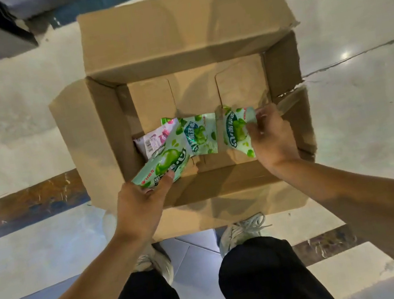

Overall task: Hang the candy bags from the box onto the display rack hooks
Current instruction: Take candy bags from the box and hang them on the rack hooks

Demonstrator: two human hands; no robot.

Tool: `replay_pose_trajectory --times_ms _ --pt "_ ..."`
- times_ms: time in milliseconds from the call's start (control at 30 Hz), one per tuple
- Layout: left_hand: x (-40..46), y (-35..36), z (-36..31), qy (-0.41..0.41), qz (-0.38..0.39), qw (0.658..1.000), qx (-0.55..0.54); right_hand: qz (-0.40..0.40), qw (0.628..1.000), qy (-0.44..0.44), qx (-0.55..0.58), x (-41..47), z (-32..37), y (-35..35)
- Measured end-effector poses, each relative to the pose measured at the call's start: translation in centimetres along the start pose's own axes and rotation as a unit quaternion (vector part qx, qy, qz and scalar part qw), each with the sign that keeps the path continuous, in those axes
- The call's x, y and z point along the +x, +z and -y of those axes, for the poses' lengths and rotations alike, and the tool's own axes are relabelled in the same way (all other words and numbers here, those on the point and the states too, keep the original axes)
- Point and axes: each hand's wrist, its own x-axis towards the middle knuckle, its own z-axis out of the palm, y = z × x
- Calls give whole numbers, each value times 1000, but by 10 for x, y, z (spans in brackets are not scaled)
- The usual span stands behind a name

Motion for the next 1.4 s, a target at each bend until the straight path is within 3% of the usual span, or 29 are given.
replay_pose_trajectory --times_ms 100,300,567,833,1033,1167,1267,1400 --pt "-20 -15 -31 8 1 1000 0 11 993 -85 -76 -19 16 -38" --pt "-85 -58 -115 14 14 1000 -23 74 971 -226 -32 -78 72 -137" --pt "-246 -153 -259 38 65 988 -137 195 938 -287 -16 -213 215 -302" --pt "-417 -284 -377 125 56 976 -170 178 919 -332 121 -390 371 -439" --pt "-494 -354 -419 163 135 954 -211 173 905 -364 134 -474 462 -478" --pt "-517 -371 -429 171 185 933 -258 147 903 -345 208 -501 509 -479" --pt "-530 -379 -430 200 171 926 -271 85 898 -336 269 -518 526 -475" --pt "-548 -384 -432 227 122 912 -320 141 881 -280 355 -541 520 -462"
